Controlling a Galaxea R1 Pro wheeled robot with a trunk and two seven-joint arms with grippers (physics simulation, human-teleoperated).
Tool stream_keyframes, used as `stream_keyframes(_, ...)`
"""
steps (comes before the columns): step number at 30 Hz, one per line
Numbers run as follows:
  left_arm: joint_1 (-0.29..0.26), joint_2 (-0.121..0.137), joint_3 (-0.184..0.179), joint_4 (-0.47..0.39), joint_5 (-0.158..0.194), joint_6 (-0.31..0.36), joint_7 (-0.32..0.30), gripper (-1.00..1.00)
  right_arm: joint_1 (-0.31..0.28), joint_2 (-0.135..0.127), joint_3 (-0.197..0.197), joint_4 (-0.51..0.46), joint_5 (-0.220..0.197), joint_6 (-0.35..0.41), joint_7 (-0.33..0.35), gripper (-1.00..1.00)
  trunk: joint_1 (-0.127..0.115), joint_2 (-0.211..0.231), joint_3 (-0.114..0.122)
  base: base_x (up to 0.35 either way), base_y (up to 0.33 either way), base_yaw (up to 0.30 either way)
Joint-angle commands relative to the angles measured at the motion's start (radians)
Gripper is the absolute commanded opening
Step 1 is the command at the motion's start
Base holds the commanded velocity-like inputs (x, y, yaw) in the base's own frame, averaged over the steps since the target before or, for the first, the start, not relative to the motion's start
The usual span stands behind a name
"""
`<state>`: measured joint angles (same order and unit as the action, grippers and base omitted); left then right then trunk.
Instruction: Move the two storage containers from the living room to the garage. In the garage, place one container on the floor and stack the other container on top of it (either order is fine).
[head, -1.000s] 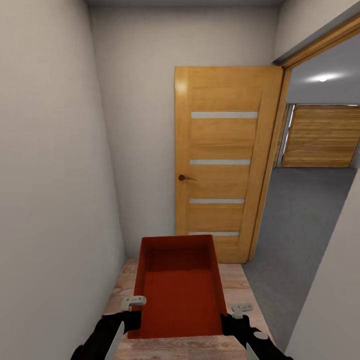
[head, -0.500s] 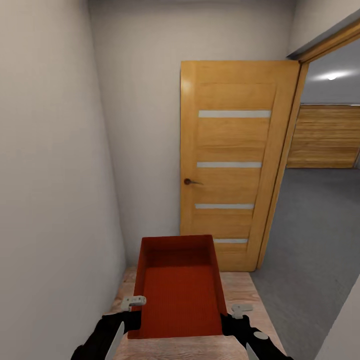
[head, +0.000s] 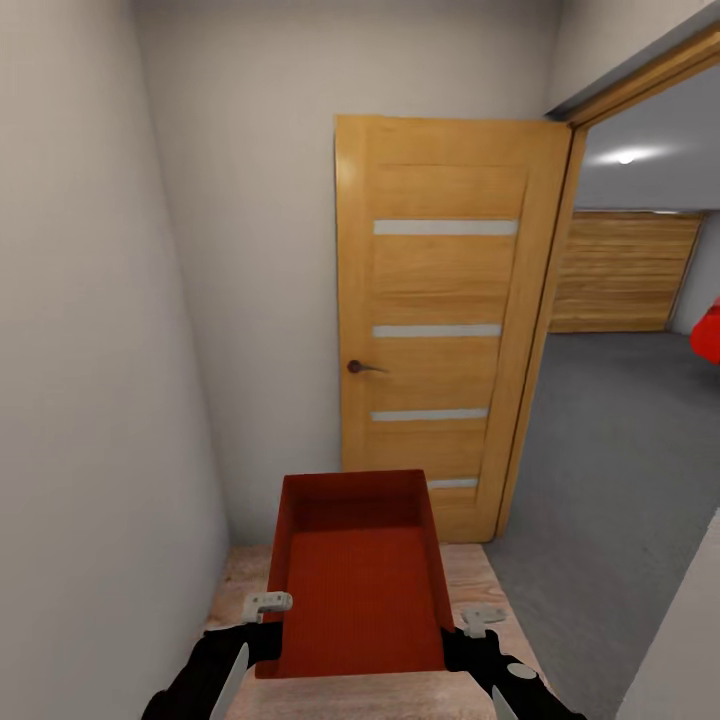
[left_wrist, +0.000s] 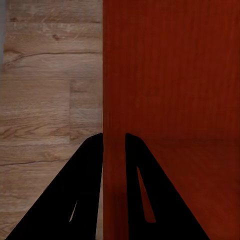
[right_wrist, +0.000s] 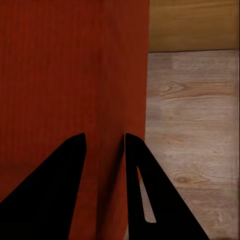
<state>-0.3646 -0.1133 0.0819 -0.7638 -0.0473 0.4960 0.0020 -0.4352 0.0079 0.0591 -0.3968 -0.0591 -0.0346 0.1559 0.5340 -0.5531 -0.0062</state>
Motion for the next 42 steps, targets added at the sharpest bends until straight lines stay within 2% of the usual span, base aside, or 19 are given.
stream_keyframes(1, 0.0, 0.003, 0.004, -0.04, -0.003, 0.004, -0.004, -1.0, 0.0, -0.002, 0.01, 0.004, -0.007, -0.004, 0.056, -1.0, 0.0, -0.001, -0.001, 0.001, 0.0, -0.265)
stream_keyframes(27, 0.0, 0.007, 0.004, -0.041, 0.001, 0.004, -0.004, -1.0, 0.0, -0.002, 0.01, 0.004, -0.007, -0.004, 0.056, -1.0, 0.0, -0.001, -0.001, 0.004, 0.001, -0.265)
stream_keyframes(42, 0.0, 0.009, 0.004, -0.042, 0.003, 0.004, -0.004, -1.0, 0.0, -0.002, 0.01, 0.004, -0.007, -0.004, 0.056, -1.0, 0.0, -0.001, -0.001, 0.245, 0.177, -0.238)
